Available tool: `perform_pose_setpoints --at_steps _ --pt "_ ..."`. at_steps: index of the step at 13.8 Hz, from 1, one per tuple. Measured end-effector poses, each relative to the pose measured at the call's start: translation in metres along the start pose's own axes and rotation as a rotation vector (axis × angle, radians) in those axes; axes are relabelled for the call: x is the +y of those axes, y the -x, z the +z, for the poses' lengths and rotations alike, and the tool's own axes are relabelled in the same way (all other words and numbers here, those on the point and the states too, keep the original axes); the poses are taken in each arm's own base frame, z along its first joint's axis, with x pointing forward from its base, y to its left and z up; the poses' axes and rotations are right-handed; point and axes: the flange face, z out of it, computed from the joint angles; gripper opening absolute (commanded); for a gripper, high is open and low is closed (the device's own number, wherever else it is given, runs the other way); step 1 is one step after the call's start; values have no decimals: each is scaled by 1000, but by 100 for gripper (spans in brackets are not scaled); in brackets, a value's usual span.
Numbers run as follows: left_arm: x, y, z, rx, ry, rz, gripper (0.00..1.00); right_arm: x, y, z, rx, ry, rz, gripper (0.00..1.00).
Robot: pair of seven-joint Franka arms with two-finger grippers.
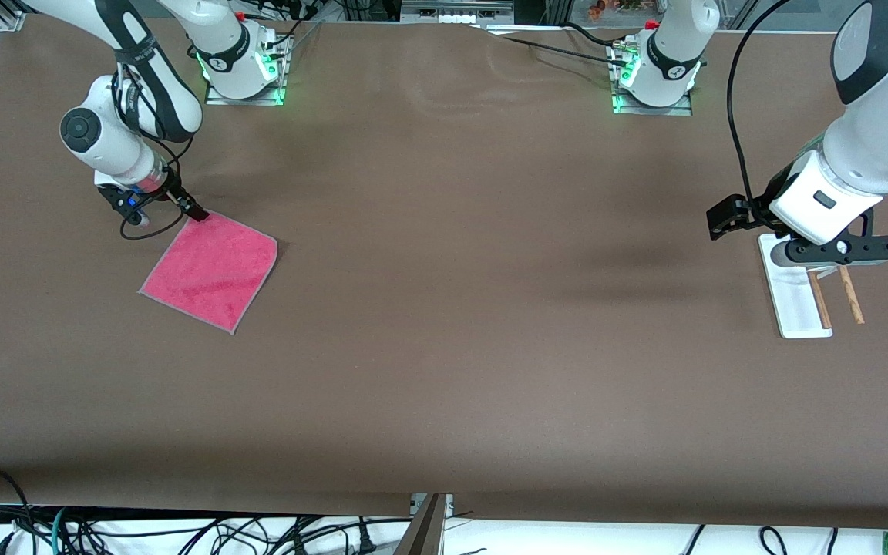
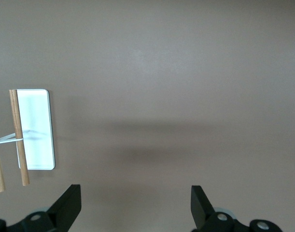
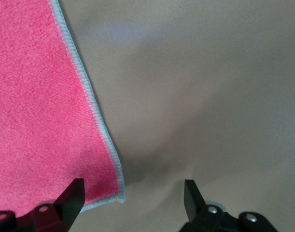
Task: Pass towel and hang on rack
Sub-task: 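Lower the right gripper and close it on the towel corner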
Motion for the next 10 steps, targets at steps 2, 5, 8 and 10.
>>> perform_pose_setpoints --at_steps 2,5,8,10 --pt "0 0 0 0 0 0 100 0 1 0 -1 1 0 79" --pt "0 0 0 0 0 0 100 0 1 1 -2 1 -1 72" --pt "0 0 0 -1 0 0 100 0 1 1 -2 1 -2 59" --pt "0 0 0 -1 0 0 100 -2 2 0 3 -2 -7 57"
